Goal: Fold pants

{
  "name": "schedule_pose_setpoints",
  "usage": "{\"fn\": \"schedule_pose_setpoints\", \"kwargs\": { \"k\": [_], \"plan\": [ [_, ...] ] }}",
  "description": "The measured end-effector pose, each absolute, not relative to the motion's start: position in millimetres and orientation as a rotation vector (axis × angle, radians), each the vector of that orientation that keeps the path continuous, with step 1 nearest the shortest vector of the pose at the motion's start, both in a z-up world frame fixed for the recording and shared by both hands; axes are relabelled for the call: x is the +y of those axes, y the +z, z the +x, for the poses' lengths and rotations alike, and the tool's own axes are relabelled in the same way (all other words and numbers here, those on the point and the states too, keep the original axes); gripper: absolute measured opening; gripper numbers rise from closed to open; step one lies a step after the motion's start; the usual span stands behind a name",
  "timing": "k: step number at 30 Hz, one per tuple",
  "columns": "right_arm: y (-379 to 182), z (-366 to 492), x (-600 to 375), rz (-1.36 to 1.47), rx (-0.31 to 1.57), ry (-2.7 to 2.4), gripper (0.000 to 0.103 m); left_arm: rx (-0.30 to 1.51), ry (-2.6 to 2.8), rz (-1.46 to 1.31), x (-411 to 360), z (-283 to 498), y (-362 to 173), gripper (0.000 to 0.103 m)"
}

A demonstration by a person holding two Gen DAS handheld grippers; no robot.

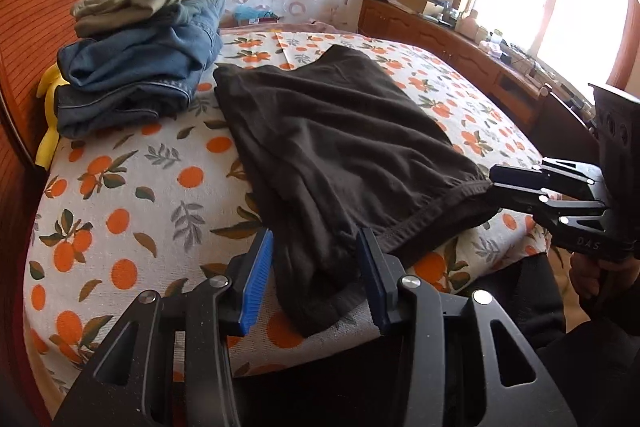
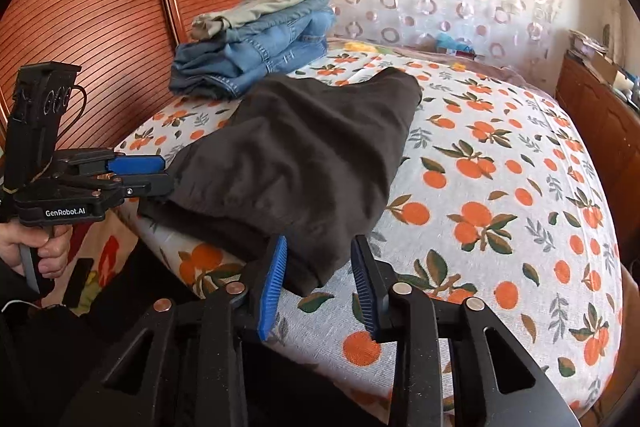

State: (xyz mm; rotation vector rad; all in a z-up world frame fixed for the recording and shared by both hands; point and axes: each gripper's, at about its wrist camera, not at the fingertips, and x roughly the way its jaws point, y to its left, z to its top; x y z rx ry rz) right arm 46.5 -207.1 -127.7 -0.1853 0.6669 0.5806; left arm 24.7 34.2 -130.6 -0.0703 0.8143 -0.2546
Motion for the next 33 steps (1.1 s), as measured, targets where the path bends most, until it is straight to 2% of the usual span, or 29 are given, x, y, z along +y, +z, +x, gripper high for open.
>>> {"fn": "schedule_pose_setpoints", "kwargs": {
  "k": [4, 5, 7, 12, 15, 27, 28, 30, 33],
  "plan": [
    [-132.2, 51.0, -201.3, -0.199, 0.687, 0.576, 0.013, 0.824, -0.26, -0.075, 32.3, 26.9, -136.6, 0.045],
    [-132.9, 50.6, -201.5, -0.194, 0.687, 0.579, 0.011, 0.829, -0.26, -0.075, 32.2, 27.8, -138.8, 0.044],
    [-132.7, 48.8, -201.6, -0.185, 0.686, 0.588, 0.008, 0.832, -0.266, -0.084, 33.0, 27.9, -140.8, 0.039],
    [-119.6, 33.4, -211.7, -0.144, 0.651, 0.615, 0.008, 0.811, -0.269, -0.101, 36.8, 24.6, -137.7, 0.009],
    [-118.9, 26.8, -218.2, -0.142, 0.651, 0.628, 0.008, 0.784, -0.288, -0.133, 42.4, 18.6, -131.9, 0.008],
    [-134.5, 35.3, -222.3, -0.131, 0.714, 0.64, 0.008, 0.798, -0.208, -0.12, 60.8, 3.6, -126.1, 0.008],
    [-134.6, 35.4, -221.9, -0.132, 0.716, 0.638, 0.008, 0.798, -0.216, -0.121, 59.5, 3.5, -124.3, 0.01],
    [-135.4, 36.4, -220.9, -0.13, 0.718, 0.633, 0.008, 0.802, -0.238, -0.124, 55.4, 4.0, -122.4, 0.027],
    [-134.1, 34.1, -219.9, -0.127, 0.712, 0.627, 0.008, 0.794, -0.292, -0.136, 45.1, 3.8, -119.5, 0.039]
  ]
}}
